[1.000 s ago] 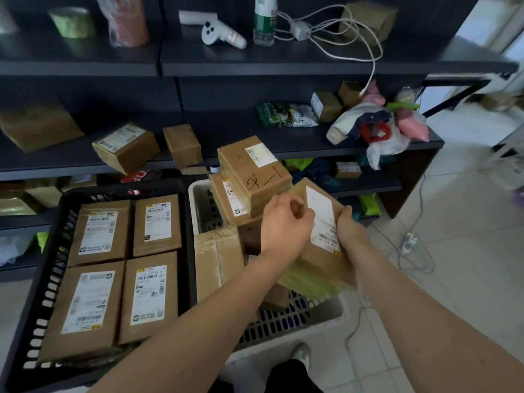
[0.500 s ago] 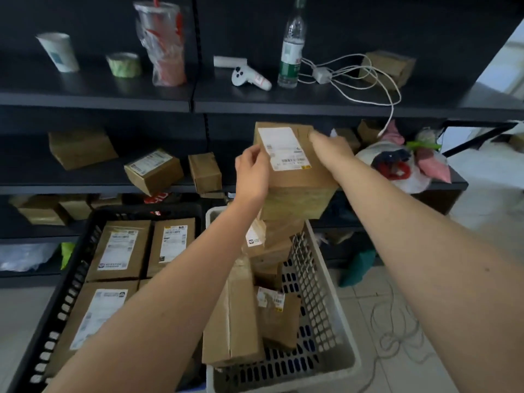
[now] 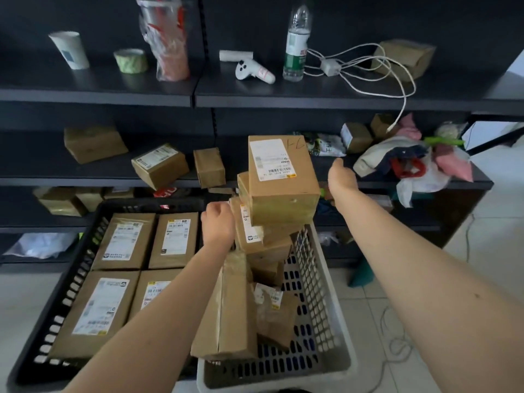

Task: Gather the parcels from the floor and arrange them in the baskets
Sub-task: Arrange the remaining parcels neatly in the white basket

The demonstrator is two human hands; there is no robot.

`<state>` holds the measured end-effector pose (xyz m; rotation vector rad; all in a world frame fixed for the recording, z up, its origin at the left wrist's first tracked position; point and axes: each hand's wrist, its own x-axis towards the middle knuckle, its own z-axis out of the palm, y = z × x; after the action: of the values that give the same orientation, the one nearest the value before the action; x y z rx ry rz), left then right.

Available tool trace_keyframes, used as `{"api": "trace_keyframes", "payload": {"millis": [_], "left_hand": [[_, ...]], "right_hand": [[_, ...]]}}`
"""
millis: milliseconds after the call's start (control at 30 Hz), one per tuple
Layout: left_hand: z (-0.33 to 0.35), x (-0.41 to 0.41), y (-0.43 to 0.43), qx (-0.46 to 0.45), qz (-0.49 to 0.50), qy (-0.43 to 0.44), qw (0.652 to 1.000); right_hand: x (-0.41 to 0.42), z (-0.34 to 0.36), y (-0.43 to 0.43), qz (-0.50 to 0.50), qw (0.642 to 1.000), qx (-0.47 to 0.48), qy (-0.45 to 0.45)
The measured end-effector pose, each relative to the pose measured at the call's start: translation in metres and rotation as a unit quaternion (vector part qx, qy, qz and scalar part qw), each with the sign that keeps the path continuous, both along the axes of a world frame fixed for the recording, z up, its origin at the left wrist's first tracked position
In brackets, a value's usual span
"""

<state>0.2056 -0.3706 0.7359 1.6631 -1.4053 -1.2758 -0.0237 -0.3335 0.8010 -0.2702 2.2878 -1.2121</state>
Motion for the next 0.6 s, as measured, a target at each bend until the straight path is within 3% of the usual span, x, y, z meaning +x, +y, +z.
{"api": "trace_keyframes", "payload": {"millis": [67, 167, 267, 367, 500, 600], "left_hand": [[-0.027, 0.024, 0.008, 0.051, -0.005, -0.102, 0.994], [-0.061, 0.054, 0.032, 0.109, -0.035, -0.209, 0.971], [-0.075, 0.071, 0.062, 0.063, -0.081, -0.264, 0.959], [-0.081, 0.071, 0.078, -0.006, -0.14, -0.305, 0.942], [-0.083, 0.063, 0.083, 0.072, -0.131, -0.236, 0.96], [-0.086, 0.064, 0.084, 0.12, -0.12, -0.185, 0.968]], "right_hand": [[0.003, -0.024, 0.021, -0.048, 0.998, 0.028, 0.002], [0.024, -0.08, 0.058, -0.01, 0.993, 0.113, -0.012], [0.066, -0.127, 0.084, 0.097, 0.969, 0.203, -0.102], [0.101, -0.172, 0.101, 0.13, 0.952, 0.237, -0.145], [0.112, -0.228, 0.112, 0.105, 0.946, 0.252, -0.175], [0.116, -0.224, 0.118, 0.074, 0.947, 0.158, -0.269]]}}
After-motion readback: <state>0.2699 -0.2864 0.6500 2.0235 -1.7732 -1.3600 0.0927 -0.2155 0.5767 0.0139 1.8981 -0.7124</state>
